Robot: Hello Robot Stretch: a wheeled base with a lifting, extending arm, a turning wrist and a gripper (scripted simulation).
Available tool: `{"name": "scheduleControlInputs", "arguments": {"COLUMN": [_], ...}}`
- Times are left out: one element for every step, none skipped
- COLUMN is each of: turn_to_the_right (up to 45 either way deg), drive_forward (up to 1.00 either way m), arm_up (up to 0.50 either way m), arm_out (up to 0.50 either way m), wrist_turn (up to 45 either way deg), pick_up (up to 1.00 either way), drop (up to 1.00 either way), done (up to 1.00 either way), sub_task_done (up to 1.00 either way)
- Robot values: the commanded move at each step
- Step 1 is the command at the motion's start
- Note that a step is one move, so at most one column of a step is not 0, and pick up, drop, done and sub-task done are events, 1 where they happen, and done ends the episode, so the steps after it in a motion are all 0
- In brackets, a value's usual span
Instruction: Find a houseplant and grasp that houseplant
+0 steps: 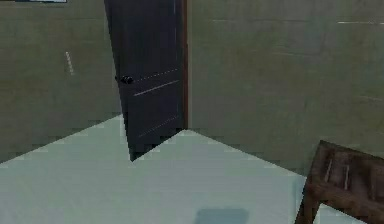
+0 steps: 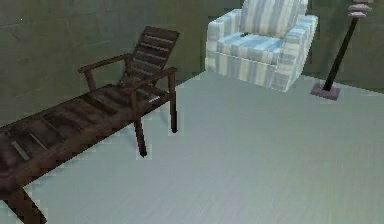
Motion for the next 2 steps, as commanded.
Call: {"name": "scheduleControlInputs", "arguments": {"turn_to_the_right": [45.0,36.0], "drive_forward": [0.0,0.0], "arm_up": [0.0,0.0], "arm_out": [0.0,0.0], "wrist_turn": [0.0,0.0], "pick_up": [0.0,0.0], "drop": [0.0,0.0], "done": [0.0,0.0], "sub_task_done": [0.0,0.0]}}
